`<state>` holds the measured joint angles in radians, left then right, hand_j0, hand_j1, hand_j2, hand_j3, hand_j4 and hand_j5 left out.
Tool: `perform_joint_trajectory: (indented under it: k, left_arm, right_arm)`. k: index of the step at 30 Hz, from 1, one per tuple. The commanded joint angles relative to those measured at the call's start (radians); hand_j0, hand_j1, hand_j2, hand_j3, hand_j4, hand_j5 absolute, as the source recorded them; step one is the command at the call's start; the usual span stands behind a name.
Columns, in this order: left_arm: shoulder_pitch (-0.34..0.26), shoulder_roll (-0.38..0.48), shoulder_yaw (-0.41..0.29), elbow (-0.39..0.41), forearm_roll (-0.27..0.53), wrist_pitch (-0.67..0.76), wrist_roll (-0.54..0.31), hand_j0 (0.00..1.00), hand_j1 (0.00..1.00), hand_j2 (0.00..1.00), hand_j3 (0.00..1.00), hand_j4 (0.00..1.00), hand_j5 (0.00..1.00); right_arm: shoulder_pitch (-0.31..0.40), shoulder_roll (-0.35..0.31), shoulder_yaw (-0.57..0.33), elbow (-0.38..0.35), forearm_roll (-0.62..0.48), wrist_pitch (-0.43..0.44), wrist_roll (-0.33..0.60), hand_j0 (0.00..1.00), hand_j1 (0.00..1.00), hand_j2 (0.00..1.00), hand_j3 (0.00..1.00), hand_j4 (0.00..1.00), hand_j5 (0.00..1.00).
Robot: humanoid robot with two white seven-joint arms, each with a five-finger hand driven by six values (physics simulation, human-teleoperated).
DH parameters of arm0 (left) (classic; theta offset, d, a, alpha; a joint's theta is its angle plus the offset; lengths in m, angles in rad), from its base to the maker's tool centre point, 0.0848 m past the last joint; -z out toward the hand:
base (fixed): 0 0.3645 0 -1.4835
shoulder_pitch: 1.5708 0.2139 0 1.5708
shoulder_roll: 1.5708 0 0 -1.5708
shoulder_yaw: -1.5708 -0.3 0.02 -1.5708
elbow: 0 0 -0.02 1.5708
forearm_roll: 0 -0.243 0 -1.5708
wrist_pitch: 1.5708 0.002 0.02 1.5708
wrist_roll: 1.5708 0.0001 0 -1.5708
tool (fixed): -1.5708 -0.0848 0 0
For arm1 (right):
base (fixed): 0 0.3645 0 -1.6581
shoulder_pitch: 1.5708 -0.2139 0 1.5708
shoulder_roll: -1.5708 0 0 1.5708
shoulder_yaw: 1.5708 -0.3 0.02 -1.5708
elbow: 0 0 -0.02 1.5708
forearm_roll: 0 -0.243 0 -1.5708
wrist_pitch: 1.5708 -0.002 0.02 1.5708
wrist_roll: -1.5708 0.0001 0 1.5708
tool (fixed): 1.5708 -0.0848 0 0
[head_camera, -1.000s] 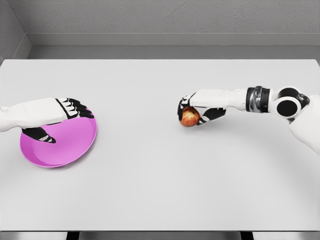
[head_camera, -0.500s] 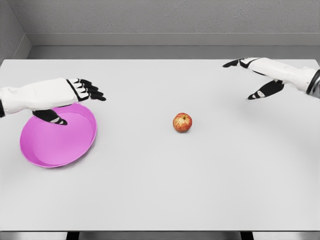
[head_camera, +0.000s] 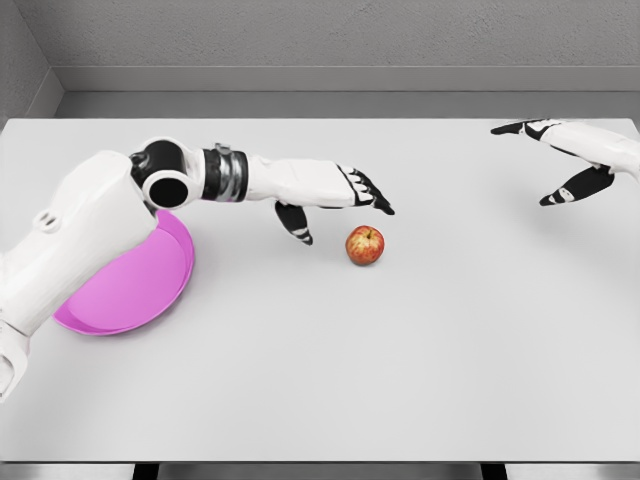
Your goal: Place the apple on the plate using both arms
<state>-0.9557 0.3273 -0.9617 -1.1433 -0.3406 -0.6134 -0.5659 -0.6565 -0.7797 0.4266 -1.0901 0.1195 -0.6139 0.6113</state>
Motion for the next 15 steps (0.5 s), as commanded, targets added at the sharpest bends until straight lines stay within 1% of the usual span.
perform_joint_trajectory:
  k: [1, 3, 7, 8, 9, 12, 14, 15]
  left_arm:
    - [0.000, -0.047, -0.012, 0.037, -0.034, 0.002, 0.000, 1.00, 1.00, 1.00, 1.00, 1.00, 1.00]
    - [0.000, -0.050, -0.014, 0.037, -0.044, 0.002, 0.001, 1.00, 1.00, 1.00, 1.00, 1.00, 1.00]
    - [0.002, -0.063, -0.014, 0.039, -0.044, 0.002, 0.001, 1.00, 1.00, 1.00, 1.00, 1.00, 1.00]
    - [0.002, -0.063, -0.014, 0.048, -0.046, 0.002, 0.001, 1.00, 1.00, 1.00, 1.00, 1.00, 1.00]
    - [0.000, -0.065, -0.014, 0.085, -0.051, 0.002, 0.001, 1.00, 1.00, 1.00, 1.00, 1.00, 1.00]
    - [0.000, -0.074, -0.014, 0.108, -0.067, 0.002, 0.001, 1.00, 1.00, 1.00, 1.00, 1.00, 1.00]
    - [0.000, -0.085, -0.014, 0.146, -0.080, 0.002, 0.001, 1.00, 1.00, 1.00, 1.00, 1.00, 1.00]
    - [0.000, -0.086, -0.014, 0.146, -0.089, 0.002, 0.001, 1.00, 1.00, 1.00, 1.00, 1.00, 1.00]
  right_arm:
    - [0.000, -0.019, 0.001, -0.010, -0.008, 0.003, 0.000, 1.00, 1.00, 1.00, 1.00, 1.00, 1.00]
    - [0.000, -0.024, 0.009, -0.024, -0.008, 0.003, 0.000, 1.00, 1.00, 1.00, 1.00, 1.00, 1.00]
    - [-0.003, -0.044, 0.009, -0.022, -0.008, 0.003, 0.000, 1.00, 1.00, 1.00, 1.00, 1.00, 1.00]
    - [-0.003, -0.044, 0.009, -0.022, -0.008, 0.003, 0.000, 1.00, 1.00, 1.00, 1.00, 1.00, 1.00]
    - [0.000, -0.044, 0.011, -0.022, -0.007, 0.003, 0.000, 1.00, 1.00, 1.00, 1.00, 1.00, 1.00]
    - [-0.002, -0.043, 0.018, -0.022, -0.008, 0.003, 0.000, 1.00, 1.00, 1.00, 1.00, 1.00, 1.00]
    - [-0.002, -0.043, 0.035, -0.022, -0.008, 0.003, 0.000, 1.00, 1.00, 1.00, 1.00, 1.00, 1.00]
    - [-0.003, -0.043, 0.037, -0.022, -0.006, 0.003, 0.000, 1.00, 1.00, 1.00, 1.00, 1.00, 1.00]
